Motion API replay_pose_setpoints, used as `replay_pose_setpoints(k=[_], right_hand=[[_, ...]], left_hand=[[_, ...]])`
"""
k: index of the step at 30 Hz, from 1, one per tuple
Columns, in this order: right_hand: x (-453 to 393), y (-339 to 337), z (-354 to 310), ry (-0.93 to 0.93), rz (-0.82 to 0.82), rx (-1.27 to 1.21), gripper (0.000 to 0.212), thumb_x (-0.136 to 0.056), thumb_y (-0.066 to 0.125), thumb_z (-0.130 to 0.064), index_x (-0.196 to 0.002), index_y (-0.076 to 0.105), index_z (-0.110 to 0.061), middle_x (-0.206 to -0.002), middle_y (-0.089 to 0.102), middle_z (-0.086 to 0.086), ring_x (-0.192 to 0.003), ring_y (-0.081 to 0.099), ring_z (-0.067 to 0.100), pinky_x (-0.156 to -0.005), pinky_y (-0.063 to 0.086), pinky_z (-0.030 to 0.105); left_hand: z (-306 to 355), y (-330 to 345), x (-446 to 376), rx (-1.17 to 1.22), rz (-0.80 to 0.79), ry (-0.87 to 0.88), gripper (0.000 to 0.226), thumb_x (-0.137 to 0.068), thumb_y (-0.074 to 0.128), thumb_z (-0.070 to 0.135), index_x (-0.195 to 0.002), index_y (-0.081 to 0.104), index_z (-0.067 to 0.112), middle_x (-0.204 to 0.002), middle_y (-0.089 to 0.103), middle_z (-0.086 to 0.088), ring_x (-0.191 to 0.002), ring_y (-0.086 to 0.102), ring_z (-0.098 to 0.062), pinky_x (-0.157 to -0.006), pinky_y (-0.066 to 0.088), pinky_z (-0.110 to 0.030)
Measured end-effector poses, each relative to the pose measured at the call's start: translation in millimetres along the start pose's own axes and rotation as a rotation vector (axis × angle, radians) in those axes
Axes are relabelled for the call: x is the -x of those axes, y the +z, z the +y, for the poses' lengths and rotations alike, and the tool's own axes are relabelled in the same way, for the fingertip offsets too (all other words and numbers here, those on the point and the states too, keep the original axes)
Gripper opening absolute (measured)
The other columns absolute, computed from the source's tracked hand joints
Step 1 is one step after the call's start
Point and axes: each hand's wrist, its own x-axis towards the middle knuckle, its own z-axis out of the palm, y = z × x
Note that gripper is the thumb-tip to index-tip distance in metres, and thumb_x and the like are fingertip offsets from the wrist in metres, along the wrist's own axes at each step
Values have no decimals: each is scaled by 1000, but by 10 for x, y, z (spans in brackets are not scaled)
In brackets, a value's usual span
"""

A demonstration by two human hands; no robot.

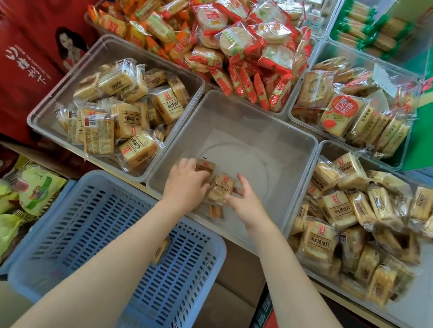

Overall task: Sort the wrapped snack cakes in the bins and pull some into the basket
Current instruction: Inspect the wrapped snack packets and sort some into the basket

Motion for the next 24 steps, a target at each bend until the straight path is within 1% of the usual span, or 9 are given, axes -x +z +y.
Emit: replay_pose_setpoints(k=[2, 5, 8, 10, 12, 15, 17, 21, 24], right_hand=[[77, -23, 11, 39, -47, 68, 66, -102, 59, -16, -159, 29, -25, -155, 44, 7, -140, 45, 24, -114, 41, 39], [273, -121, 13, 11, 6, 101, 53, -103, 58, -20, -153, 42, -23, -150, 49, 5, -138, 47, 22, -116, 40, 43], [561, -353, -14, -191, 147, 51, 37, -103, 55, -17, -140, 56, -20, -134, 59, -5, -128, 55, 12, -110, 45, 33], [790, -594, 8, -307, 261, 29, 29, -102, 57, -14, -130, 63, -20, -126, 65, -9, -118, 59, 4, -101, 47, 21], [1002, -875, 109, -345, 370, 18, 24, -101, 58, -13, -122, 67, -20, -118, 68, -11, -111, 61, -1, -94, 48, 15], [1207, -1276, 403, -268, 510, 10, 17, -100, 60, -17, -113, 67, -25, -112, 69, -9, -107, 63, 5, -90, 51, 22], [1269, -1479, 616, -157, 555, 40, 18, -100, 61, -21, -117, 64, -23, -116, 67, -4, -108, 62, 12, -91, 52, 29], [1272, -1633, 864, 50, 456, 109, 43, -99, 62, -32, -136, 51, -14, -127, 58, 1, -112, 55, 18, -91, 46, 32], [1161, -1662, 877, 86, 408, 68, 53, -98, 63, -42, -138, 47, -13, -132, 56, 4, -116, 56, 21, -94, 47, 35]], left_hand=[[30, -3, 43, -103, -98, 8, 48, -106, 37, 47, -143, 57, 23, -156, 41, -10, -147, 30, -29, -120, 21, -47], [109, -30, 191, 112, -13, 20, 58, -109, 31, 48, -160, 33, 20, -169, 23, -4, -158, 10, -23, -126, 6, -45], [352, 16, 516, 302, 171, 117, 64, -105, 29, 52, -158, 37, 17, -166, 30, -2, -157, 14, -20, -127, 9, -42], [635, 111, 730, 342, 175, 212, 71, -100, 23, 57, -156, 40, 16, -165, 34, -3, -157, 17, -19, -127, 12, -42], [968, 269, 889, 310, 99, 292, 76, -99, 18, 60, -159, 34, 16, -167, 29, -2, -157, 14, -18, -128, 7, -39], [1447, 509, 1036, 221, -16, 336, 77, -102, 22, 63, -164, 13, 19, -172, 9, 1, -159, 0, -14, -124, -8, -30], [1628, 643, 1085, 145, -42, 294, 82, -101, 21, 67, -164, 0, 18, -172, -4, -1, -159, -5, -15, -123, -10, -30], [1640, 759, 1106, 63, -1, 241, 92, -90, 2, 76, -163, -9, 21, -171, -10, 2, -158, -5, -12, -122, -12, -29], [1649, 742, 1111, 43, -16, 228, 85, -100, 20, 70, -163, -10, 22, -171, -12, 3, -158, -4, -11, -122, -10, -28]])
